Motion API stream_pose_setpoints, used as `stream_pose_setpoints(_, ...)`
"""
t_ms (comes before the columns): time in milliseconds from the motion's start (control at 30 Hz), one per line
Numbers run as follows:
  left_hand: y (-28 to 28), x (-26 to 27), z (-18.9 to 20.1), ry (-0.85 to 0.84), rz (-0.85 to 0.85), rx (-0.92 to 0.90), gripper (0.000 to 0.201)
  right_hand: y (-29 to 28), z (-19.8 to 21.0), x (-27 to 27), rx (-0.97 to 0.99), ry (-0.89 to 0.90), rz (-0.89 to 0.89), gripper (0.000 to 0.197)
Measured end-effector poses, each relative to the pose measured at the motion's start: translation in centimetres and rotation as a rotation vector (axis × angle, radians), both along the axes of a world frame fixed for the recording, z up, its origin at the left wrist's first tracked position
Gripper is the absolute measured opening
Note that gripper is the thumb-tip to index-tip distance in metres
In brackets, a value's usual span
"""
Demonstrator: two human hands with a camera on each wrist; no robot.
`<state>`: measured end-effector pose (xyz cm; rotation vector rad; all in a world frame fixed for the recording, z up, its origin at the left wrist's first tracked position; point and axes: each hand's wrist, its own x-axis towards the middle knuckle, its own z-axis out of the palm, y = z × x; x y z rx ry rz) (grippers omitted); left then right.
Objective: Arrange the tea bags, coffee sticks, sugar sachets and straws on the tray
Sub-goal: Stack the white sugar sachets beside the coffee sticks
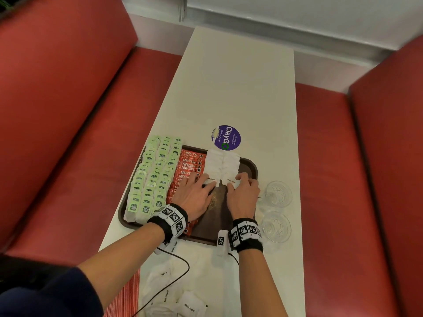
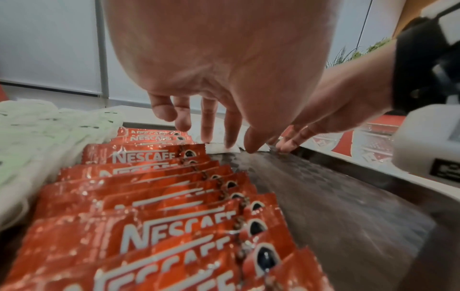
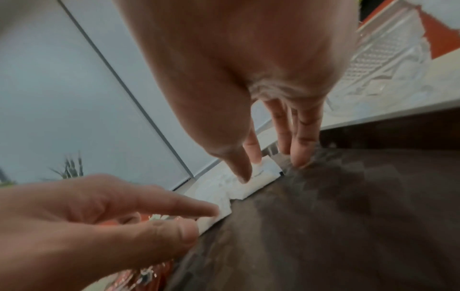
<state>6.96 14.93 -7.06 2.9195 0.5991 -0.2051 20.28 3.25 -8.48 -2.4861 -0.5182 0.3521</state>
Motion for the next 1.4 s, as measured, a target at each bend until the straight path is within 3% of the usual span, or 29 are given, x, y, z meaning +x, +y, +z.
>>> stream_pose_setpoints(433,-0.2,0.6,0.7,0.06,0.03,-0.026,0.048,0.3,-0.2,-0.1,-0.003,-0.018,0.09,0.022)
stream_pose_setpoints(600,-0.1,-0.1,2.9,-0.013,0.021,-0.164,0.045,-0.5,2.0,-0.6,0.046,-0.033,0.096,0.024)
stream_pose_setpoints(800,-1.5,-6.6,8.2,-0.327,0.11,-0.555,0.024,-4.0,6.9,-5.2,0.304,0.096,0.206,0.005)
stream_pose_setpoints(900,-2.7,-11.5,8.7,-0.399,0.193,-0.612,0.016,-6.0,7.9,-8.8,0.351,0.182,0.321,0.001)
stream_pose_setpoints(1000,-3.6,-15.7,7.4,-0.337,0.273,-0.588,0.011,-7.5,7.8,-11.9,0.333,0.25,0.445,0.004)
stream_pose_setpoints(1100,-4.4,-19.1,5.4,-0.097,0.294,-0.557,0.012,-8.7,6.9,-14.8,0.206,0.281,0.618,0.016)
stream_pose_setpoints(1167,-5.3,-20.7,4.2,0.116,0.275,-0.506,0.036,-9.5,6.4,-16.6,0.035,0.303,0.773,0.039)
stream_pose_setpoints(1233,-6.4,-21.9,3.3,0.272,0.247,-0.463,0.073,-10.1,5.7,-18.3,-0.212,0.291,0.905,0.078)
stream_pose_setpoints(1300,-7.8,-22.5,2.8,0.356,0.219,-0.447,0.106,-10.7,4.7,-20.0,-0.405,0.218,0.963,0.116)
stream_pose_setpoints(1333,-8.4,-22.6,2.6,0.366,0.205,-0.433,0.114,-11.0,4.2,-20.7,-0.443,0.169,0.976,0.125)
stream_pose_setpoints(1400,-9.1,-22.4,2.2,0.341,0.188,-0.428,0.111,-11.5,3.0,-21.5,-0.431,0.115,0.975,0.125)
